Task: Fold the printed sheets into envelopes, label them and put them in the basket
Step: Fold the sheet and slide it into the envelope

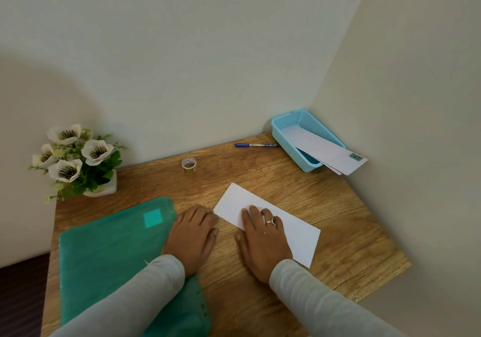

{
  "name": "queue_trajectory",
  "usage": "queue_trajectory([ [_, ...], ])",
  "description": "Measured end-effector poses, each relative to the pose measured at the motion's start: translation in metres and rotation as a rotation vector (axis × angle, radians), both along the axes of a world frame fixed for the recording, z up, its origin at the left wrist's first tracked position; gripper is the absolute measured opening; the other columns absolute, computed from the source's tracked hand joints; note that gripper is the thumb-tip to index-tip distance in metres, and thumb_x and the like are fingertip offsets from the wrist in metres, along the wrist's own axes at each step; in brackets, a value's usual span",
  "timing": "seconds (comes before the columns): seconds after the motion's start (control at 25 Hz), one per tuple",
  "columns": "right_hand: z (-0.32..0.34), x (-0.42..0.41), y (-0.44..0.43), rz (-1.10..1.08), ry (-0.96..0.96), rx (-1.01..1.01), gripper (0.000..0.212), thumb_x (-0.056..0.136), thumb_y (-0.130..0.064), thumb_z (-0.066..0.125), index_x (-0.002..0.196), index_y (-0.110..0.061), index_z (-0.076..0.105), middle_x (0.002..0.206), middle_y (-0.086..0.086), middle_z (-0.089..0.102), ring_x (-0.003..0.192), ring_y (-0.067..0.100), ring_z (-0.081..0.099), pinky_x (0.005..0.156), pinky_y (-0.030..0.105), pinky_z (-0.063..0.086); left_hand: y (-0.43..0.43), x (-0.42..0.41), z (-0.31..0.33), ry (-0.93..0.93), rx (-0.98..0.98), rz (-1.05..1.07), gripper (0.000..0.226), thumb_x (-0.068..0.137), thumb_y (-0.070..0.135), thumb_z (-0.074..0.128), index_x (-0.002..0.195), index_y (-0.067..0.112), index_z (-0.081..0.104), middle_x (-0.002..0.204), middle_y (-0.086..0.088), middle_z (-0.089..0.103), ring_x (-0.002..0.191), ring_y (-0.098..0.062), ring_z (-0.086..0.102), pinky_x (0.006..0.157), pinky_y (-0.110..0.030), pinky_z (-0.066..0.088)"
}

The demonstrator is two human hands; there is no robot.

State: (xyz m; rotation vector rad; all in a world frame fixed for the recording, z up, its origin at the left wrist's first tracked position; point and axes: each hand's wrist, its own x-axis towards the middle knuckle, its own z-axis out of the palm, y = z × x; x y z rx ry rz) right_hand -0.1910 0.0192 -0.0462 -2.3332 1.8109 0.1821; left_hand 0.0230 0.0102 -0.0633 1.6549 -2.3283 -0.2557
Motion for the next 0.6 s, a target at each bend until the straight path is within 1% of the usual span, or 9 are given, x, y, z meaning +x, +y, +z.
queue_trajectory([
  [0.08, 0.001, -0.002, -0.003, 0.073, -0.011, 0.004, 0.066, 0.107, -0.054, 0.013, 0.164, -0.022, 0.013, 0.172, 0.006, 0.010, 0.157, 0.033, 0.010, 0.128, 0.053, 0.007, -0.002, -0.001, 0.003, 0.031, 0.005, 0.005, 0.043, 0.099, 0.045, 0.037, 0.129, 0.025, 0.060, 0.133, 0.004, 0.057, 0.127, -0.018, 0.049, 0.109, -0.040, 0.040],
  [0.16, 0.001, -0.008, -0.010, 0.165, -0.029, 0.015, 0.066, 0.107, -0.056, 0.013, 0.165, -0.025, 0.009, 0.173, 0.002, 0.003, 0.159, 0.029, 0.001, 0.128, 0.050, 0.000, -0.008, -0.007, 0.009, 0.051, 0.009, 0.002, 0.043, 0.101, 0.042, 0.036, 0.135, 0.025, 0.057, 0.143, 0.002, 0.052, 0.135, -0.022, 0.045, 0.114, -0.043, 0.036],
  [0.24, 0.001, -0.013, -0.018, 0.247, -0.055, 0.028, 0.065, 0.107, -0.056, 0.015, 0.165, -0.026, 0.009, 0.174, -0.001, 0.003, 0.159, 0.024, -0.003, 0.128, 0.047, -0.005, -0.016, -0.018, 0.015, 0.005, 0.035, -0.017, 0.046, 0.103, 0.036, 0.038, 0.147, 0.024, 0.049, 0.158, -0.001, 0.041, 0.147, -0.025, 0.033, 0.120, -0.044, 0.025],
  [0.28, 0.002, -0.014, -0.022, 0.283, -0.070, 0.035, 0.065, 0.107, -0.056, 0.016, 0.165, -0.027, 0.011, 0.173, -0.002, 0.004, 0.159, 0.023, -0.002, 0.127, 0.044, -0.006, -0.021, -0.024, 0.016, -0.037, 0.060, -0.037, 0.049, 0.105, 0.034, 0.038, 0.153, 0.024, 0.041, 0.164, -0.001, 0.031, 0.152, -0.025, 0.024, 0.122, -0.044, 0.017],
  [0.36, 0.003, -0.012, -0.030, 0.351, -0.111, 0.038, 0.065, 0.107, -0.057, 0.019, 0.164, -0.026, 0.014, 0.173, -0.002, 0.011, 0.159, 0.021, 0.002, 0.127, 0.042, -0.005, -0.029, -0.032, 0.016, -0.087, 0.104, -0.089, 0.057, 0.105, 0.030, 0.037, 0.160, 0.024, 0.024, 0.169, 0.000, 0.016, 0.156, -0.023, 0.008, 0.124, -0.041, 0.004],
  [0.44, 0.001, -0.007, -0.033, 0.391, -0.139, 0.017, 0.066, 0.107, -0.057, 0.020, 0.164, -0.024, 0.015, 0.172, 0.000, 0.015, 0.159, 0.020, 0.005, 0.128, 0.043, -0.002, -0.035, -0.034, 0.015, -0.074, 0.157, -0.105, 0.063, 0.104, 0.027, 0.038, 0.162, 0.025, 0.014, 0.170, 0.002, 0.007, 0.156, -0.019, 0.000, 0.123, -0.035, -0.003],
  [0.52, -0.008, -0.004, -0.029, 0.368, -0.124, -0.007, 0.071, 0.106, -0.060, 0.016, 0.165, -0.022, 0.010, 0.173, 0.002, 0.011, 0.159, 0.020, 0.000, 0.129, 0.047, 0.002, -0.037, -0.034, 0.011, -0.083, 0.187, -0.112, 0.065, 0.105, 0.029, 0.034, 0.163, 0.024, 0.006, 0.171, 0.002, 0.001, 0.156, -0.017, -0.005, 0.122, -0.032, -0.008],
  [0.6, -0.018, -0.006, -0.025, 0.280, -0.087, -0.010, 0.080, 0.103, -0.069, 0.009, 0.165, -0.020, 0.001, 0.173, 0.003, -0.001, 0.158, 0.019, -0.011, 0.128, 0.049, 0.002, -0.036, -0.033, 0.006, -0.134, 0.173, -0.091, 0.063, 0.107, 0.031, 0.028, 0.163, 0.021, 0.000, 0.171, 0.001, -0.004, 0.156, -0.016, -0.010, 0.123, -0.034, -0.012],
])
